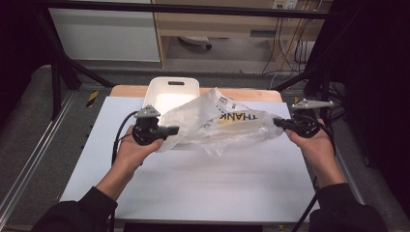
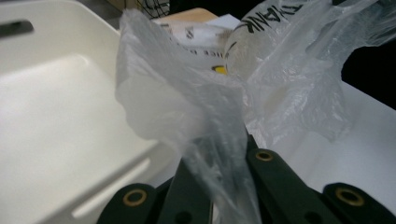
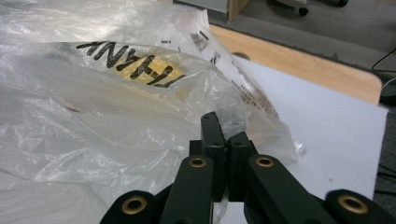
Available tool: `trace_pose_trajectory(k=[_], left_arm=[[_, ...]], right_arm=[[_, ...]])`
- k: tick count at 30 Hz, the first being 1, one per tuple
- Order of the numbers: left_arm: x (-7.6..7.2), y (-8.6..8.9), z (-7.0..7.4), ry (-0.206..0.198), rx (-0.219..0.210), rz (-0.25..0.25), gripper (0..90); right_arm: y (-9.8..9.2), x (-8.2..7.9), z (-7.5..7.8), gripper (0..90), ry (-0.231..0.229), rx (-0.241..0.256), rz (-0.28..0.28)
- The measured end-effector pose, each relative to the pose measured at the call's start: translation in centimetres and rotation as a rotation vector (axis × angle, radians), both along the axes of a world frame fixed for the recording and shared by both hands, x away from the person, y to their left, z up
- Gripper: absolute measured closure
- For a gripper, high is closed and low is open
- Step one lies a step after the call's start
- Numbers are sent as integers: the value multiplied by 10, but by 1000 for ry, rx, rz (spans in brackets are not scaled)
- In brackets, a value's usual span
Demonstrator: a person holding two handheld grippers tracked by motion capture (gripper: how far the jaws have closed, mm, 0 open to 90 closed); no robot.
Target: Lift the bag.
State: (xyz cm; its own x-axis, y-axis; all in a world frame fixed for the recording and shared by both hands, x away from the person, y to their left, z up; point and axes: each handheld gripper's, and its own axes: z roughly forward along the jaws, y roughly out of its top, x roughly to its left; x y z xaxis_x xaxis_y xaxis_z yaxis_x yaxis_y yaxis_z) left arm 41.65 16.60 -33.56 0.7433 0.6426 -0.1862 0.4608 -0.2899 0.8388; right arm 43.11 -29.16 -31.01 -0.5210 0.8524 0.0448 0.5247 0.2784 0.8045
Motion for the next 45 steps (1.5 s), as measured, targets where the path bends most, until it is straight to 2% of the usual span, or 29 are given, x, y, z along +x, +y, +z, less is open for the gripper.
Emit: trace_pose_trajectory(k=[4, 6, 10, 14, 17, 21, 25, 27, 29, 32, 34, 41, 42, 45], left_arm=[[-17, 5, -23, 41, -12, -14, 900], [-26, 7, -35, 46, 13, -22, 900], [-39, 10, -57, 79, 24, -16, 900], [-48, 13, -76, 90, 44, -7, 900], [-52, 17, -86, 103, 37, -2, 900], [-56, 19, -93, 99, 70, 5, 900], [-60, 21, -99, 95, 110, 4, 900], [-60, 22, -101, 105, 102, 4, 900], [-61, 21, -103, 96, 115, 4, 891], [-63, 20, -100, 58, 140, 23, 822], [-64, 21, -97, 40, 132, 50, 735], [-67, 27, -90, 0, 116, 117, 488], [-67, 27, -89, -7, 113, 122, 434], [-69, 27, -87, -23, 101, 131, 352]], right_arm=[[0, -14, -18, 900, 16, 22, 1], [2, -22, -27, 900, 23, 30, 1], [6, -36, -47, 900, 47, 36, 9], [12, -49, -69, 900, 69, 26, 6], [15, -57, -86, 900, 93, 12, 3], [17, -62, -103, 900, 112, 6, 5], [19, -65, -113, 900, 133, -25, 8], [19, -65, -116, 900, 141, -25, 8], [19, -66, -119, 900, 142, -32, 7], [19, -67, -122, 885, 133, -33, 8], [19, -68, -122, 841, 126, -24, 17], [23, -68, -122, 597, 100, -12, 18], [24, -67, -122, 548, 97, -10, 15], [25, -67, -121, 437, 85, -8, 9]])
